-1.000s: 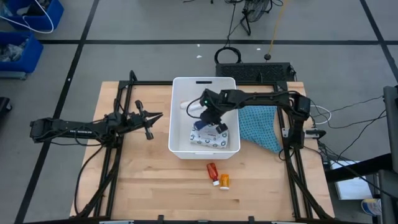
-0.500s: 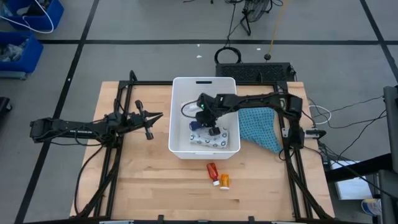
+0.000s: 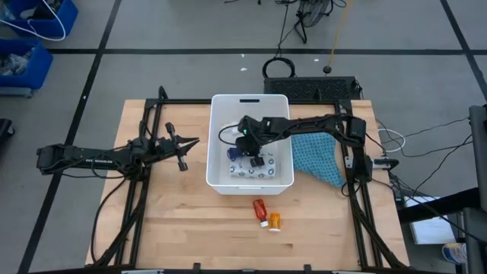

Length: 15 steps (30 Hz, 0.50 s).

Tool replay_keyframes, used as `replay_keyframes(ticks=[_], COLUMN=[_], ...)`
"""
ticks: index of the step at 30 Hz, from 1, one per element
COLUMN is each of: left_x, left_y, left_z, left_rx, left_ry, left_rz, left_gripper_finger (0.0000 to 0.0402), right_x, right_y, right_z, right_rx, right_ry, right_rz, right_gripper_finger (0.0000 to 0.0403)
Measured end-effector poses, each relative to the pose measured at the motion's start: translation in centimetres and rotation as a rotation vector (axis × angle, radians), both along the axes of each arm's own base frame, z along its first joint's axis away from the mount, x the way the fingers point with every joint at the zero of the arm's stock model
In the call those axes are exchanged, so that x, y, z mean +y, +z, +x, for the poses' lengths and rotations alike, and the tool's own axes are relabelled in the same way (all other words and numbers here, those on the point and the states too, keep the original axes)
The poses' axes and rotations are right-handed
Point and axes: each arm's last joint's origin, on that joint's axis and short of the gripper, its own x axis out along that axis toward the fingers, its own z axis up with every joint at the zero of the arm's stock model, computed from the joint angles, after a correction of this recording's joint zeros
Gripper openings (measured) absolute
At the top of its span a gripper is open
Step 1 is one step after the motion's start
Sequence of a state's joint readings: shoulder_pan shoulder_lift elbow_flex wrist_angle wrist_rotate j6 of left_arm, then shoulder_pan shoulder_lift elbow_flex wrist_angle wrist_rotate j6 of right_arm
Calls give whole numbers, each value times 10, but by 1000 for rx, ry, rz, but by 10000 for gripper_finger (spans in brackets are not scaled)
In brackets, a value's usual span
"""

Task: Pick & place medical supplies in basket/bin
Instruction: Put the dark blue bandage into the white bin

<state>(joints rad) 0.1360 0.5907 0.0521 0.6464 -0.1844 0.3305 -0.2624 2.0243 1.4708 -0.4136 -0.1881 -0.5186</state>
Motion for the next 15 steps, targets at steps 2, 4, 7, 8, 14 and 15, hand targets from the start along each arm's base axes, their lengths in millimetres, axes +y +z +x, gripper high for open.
replay_keyframes(ticks=[2,4,7,8,14,15], left_x=[0,0,0,0,0,0], left_y=[0,0,0,0,0,0], left_z=[0,0,0,0,0,0], left_rx=[0,0,-1,-1,-2,-3], left_ry=[0,0,-1,-1,-1,-2], left_rz=[0,0,-3,-3,-7,-11], left_gripper_finger=[35,35,35,35,35,35], right_x=[0,0,1,1,1,1], right_y=[0,0,1,1,4,6], right_z=[0,0,-1,-1,-2,-3], right_rx=[6,6,7,8,6,3], right_ry=[-1,-8,-11,-14,-36,-38], right_rz=[1,6,8,10,16,11], right_gripper_finger=[54,66,99,113,189,198])
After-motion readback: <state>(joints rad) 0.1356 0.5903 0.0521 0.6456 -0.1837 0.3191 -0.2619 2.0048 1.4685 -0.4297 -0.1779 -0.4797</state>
